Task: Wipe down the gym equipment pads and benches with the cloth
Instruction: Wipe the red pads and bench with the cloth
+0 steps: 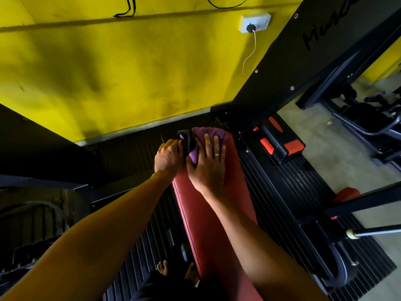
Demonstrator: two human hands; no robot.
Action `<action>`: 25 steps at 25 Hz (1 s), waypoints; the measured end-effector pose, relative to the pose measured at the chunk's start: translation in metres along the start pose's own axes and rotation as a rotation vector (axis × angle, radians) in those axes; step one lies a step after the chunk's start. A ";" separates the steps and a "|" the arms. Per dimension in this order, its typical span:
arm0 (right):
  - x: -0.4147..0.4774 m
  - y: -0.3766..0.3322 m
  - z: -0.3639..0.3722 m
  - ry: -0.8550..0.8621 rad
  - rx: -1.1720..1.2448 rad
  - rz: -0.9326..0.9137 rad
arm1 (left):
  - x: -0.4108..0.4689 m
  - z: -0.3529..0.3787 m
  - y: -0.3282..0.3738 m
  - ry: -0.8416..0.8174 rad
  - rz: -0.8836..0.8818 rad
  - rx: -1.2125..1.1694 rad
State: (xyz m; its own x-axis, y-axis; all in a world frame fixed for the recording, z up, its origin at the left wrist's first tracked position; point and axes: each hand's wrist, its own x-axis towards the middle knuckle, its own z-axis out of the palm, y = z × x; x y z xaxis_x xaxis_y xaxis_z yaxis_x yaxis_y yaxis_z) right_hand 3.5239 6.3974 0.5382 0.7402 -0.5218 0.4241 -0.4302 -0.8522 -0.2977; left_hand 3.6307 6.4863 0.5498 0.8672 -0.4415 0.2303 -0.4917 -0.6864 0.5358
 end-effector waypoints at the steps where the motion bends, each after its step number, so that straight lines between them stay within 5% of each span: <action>1: -0.014 0.009 -0.003 -0.015 -0.014 -0.010 | 0.000 0.000 0.000 0.012 0.013 -0.007; 6: -0.023 0.054 -0.007 0.019 -0.057 0.125 | -0.001 -0.003 0.007 0.030 0.047 0.083; 9: 0.021 0.045 -0.003 0.036 -0.051 0.293 | 0.008 -0.016 0.018 -0.204 0.111 0.252; 12: 0.056 0.030 -0.002 -0.038 -0.094 0.184 | 0.016 -0.018 0.037 -0.347 0.162 0.346; 15: 0.048 0.042 -0.006 0.006 -0.113 0.092 | 0.022 -0.014 0.048 -0.359 0.169 0.324; 25: 0.004 0.078 -0.018 -0.065 -0.191 0.452 | 0.030 0.004 0.057 -0.384 0.192 0.405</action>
State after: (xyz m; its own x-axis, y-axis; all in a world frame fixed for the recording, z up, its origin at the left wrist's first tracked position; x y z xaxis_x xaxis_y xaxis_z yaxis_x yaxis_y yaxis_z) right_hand 3.4837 6.3288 0.5323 0.4854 -0.8428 0.2325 -0.7984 -0.5356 -0.2751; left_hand 3.6285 6.4315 0.5839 0.7062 -0.7056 -0.0586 -0.6935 -0.7061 0.1430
